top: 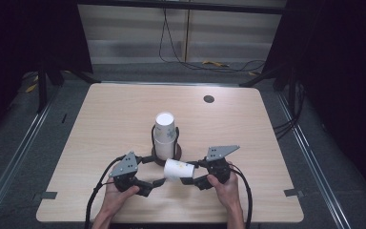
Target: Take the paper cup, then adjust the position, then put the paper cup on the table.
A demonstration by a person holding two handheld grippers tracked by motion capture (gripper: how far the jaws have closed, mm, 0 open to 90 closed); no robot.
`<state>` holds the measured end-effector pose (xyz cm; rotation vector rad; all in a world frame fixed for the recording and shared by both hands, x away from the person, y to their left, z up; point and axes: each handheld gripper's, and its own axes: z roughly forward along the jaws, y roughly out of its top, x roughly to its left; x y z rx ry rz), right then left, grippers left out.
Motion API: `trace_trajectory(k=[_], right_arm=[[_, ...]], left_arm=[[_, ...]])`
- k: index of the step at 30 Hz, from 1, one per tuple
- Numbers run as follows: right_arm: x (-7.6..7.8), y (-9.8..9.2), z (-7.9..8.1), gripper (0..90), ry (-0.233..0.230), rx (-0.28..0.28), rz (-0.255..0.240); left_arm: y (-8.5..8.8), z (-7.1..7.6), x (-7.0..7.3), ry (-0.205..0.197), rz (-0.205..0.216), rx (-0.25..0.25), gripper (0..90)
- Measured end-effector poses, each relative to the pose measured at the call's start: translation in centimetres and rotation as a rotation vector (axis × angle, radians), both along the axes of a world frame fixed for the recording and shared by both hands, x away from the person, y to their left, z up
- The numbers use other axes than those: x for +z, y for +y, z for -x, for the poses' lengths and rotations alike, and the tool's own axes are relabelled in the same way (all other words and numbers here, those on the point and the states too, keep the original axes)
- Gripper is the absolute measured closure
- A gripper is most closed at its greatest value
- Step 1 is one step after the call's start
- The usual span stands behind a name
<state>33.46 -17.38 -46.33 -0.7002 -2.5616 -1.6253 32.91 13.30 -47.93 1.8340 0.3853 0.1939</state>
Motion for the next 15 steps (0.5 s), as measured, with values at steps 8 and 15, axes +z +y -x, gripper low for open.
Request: trace_trajectory(k=[8, 15], right_arm=[[-0.14, 0.02, 0.13, 36.3, -0.031, 0.009, -0.052], [-0.34, 0.1, -0.09, 36.3, -0.029, 0.018, -0.082]], left_arm=[[0.33, 0.24, 0.36, -0.018, 0.017, -0.001, 15.7], [0.62, 0.35, 0.61, -0.028, 0.031, -0.002, 15.7]])
